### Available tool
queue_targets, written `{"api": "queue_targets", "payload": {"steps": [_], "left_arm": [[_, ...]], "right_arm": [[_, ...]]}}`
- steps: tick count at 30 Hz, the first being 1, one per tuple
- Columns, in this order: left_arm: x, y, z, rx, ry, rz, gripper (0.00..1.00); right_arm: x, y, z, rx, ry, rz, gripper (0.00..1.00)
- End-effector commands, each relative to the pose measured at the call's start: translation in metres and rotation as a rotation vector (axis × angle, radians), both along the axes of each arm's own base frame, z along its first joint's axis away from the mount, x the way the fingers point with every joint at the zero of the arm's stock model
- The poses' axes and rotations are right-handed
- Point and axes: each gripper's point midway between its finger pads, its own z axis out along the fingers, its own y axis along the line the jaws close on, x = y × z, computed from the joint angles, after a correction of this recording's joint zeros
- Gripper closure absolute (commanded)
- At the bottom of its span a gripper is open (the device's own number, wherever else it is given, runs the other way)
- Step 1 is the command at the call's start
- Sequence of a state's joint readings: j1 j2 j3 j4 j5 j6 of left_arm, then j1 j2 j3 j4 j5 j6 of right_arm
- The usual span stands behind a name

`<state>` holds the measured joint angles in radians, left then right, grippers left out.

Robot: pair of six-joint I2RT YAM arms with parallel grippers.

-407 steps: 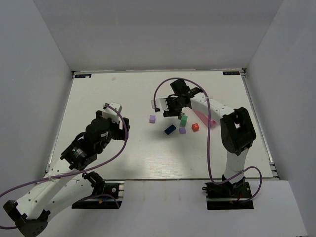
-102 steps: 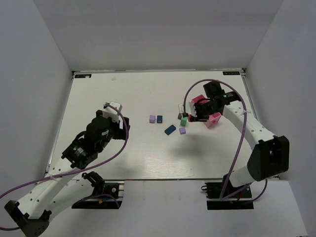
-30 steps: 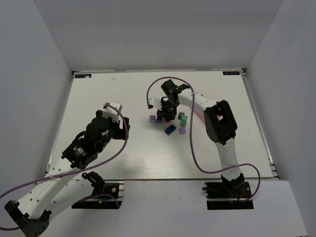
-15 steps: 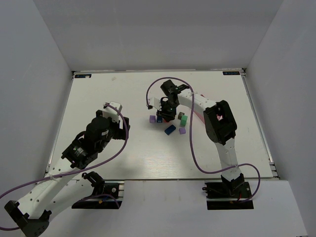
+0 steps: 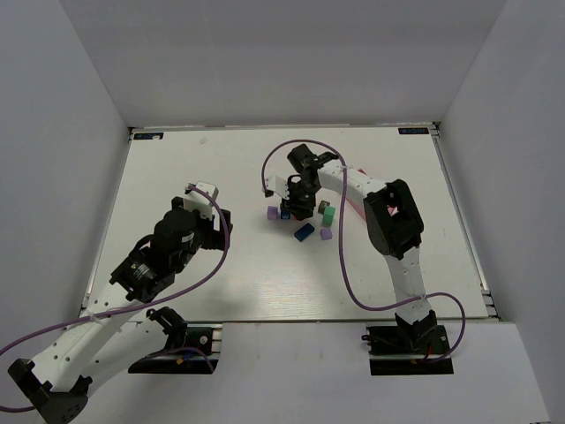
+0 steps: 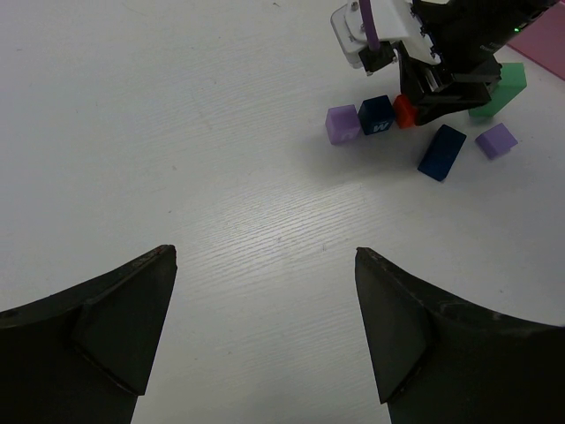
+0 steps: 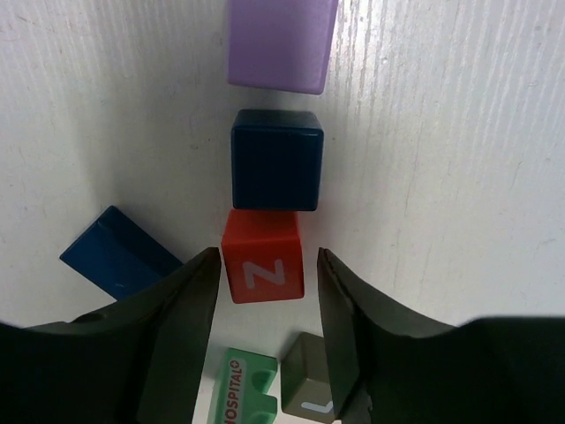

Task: Build the wood block tower

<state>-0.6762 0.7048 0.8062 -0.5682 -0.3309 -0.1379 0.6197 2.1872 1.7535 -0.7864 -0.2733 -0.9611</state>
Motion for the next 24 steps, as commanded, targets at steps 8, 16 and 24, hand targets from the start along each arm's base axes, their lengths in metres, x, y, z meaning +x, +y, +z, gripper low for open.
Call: {"api": "queue_targets", "payload": {"steps": [8,16,24], "left_arm": [[0.0,0.001,0.002,-0.005,-0.01,-0.005,0.08],[0.001,0.004,0.002,-0.002,-0.012,0.013,0.08],[0.001,0.004,0.002,-0.002,-0.012,0.013,0.08]], "right_arm": [[-0.009,0.001,0.005,0.01,0.005,0.024,0.09],[-0.006,0.001,0.026,0.041,-0.039,0.012,0.09],[-0.007,-0.007,0.071,0.098,-0.141,-0.013,0.09]]}}
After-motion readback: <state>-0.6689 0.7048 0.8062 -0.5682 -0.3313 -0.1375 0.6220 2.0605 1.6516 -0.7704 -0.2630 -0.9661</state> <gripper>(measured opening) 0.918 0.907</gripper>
